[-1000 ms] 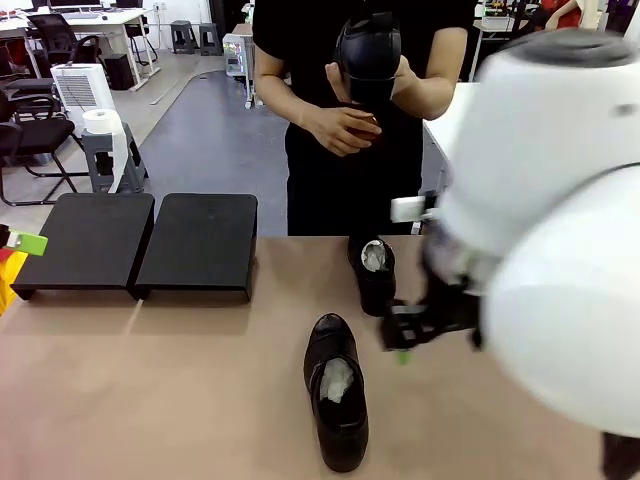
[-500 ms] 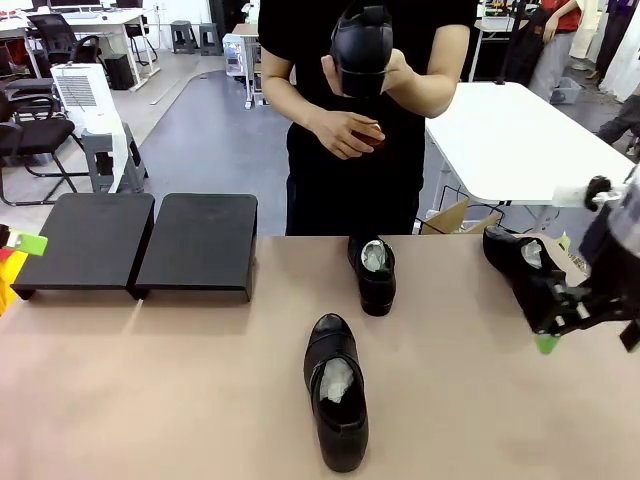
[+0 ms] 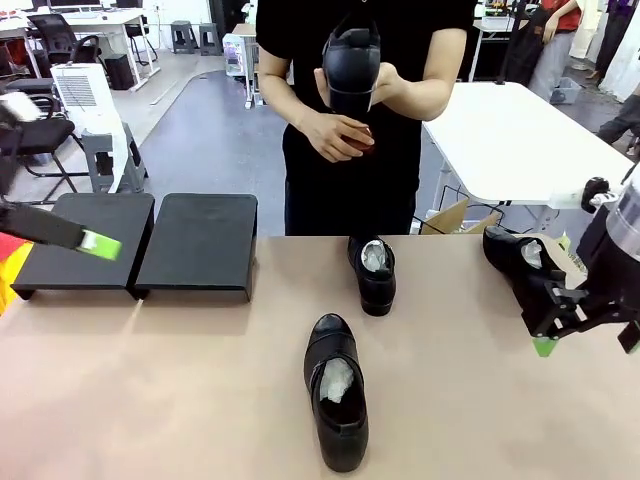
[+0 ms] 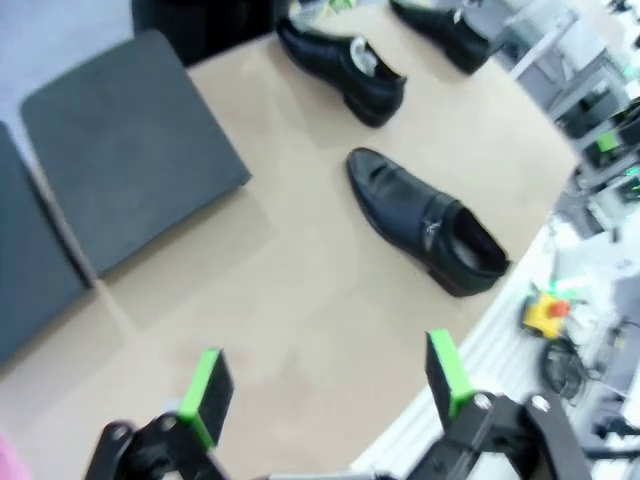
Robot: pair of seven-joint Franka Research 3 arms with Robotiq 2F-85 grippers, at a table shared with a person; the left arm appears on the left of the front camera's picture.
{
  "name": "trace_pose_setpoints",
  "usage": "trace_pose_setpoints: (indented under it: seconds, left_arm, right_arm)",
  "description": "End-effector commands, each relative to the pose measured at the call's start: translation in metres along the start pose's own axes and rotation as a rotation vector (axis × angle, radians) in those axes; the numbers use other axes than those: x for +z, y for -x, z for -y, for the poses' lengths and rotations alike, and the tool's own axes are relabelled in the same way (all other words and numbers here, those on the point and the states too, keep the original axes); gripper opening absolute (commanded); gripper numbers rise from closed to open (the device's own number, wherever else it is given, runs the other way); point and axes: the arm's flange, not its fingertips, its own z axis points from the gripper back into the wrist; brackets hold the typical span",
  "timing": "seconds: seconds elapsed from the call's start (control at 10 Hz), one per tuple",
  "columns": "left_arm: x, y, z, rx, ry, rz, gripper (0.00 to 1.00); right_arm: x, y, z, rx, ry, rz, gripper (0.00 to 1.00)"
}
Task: Organize the shoes by placing them on the stand.
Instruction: Place the Shoe from the middle of the table onto the Shoes Stand.
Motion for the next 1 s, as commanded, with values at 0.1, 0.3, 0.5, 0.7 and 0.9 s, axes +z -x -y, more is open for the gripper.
trace_pose_setpoints:
  seconds: [0.1,0.3,0.5,0.7,0.9]
  left_arm:
    - [-0.055,0.012,0.061,0.023,-0.021,-0.159,1.0]
    - [-0.043,-0.003,0.053,0.017,-0.02,-0.117,1.0]
    - [-0.043,-0.003,0.053,0.017,-0.02,-0.117,1.0]
    - [-0.06,0.004,0.069,0.033,-0.036,-0.17,1.0]
    - [-0.083,0.016,0.109,0.126,-0.116,-0.19,1.0]
  right_arm:
    - [0.001,-0.001,0.001,-0.013,-0.01,0.0,1.0]
    - [0.001,-0.001,0.001,-0.013,-0.01,0.0,1.0]
    - [0.001,-0.001,0.001,-0.013,-0.01,0.0,1.0]
    - [0.001,-0.001,0.001,-0.013,-0.01,0.0,1.0]
    - [0.001,-0.001,0.001,-0.013,-0.01,0.0,1.0]
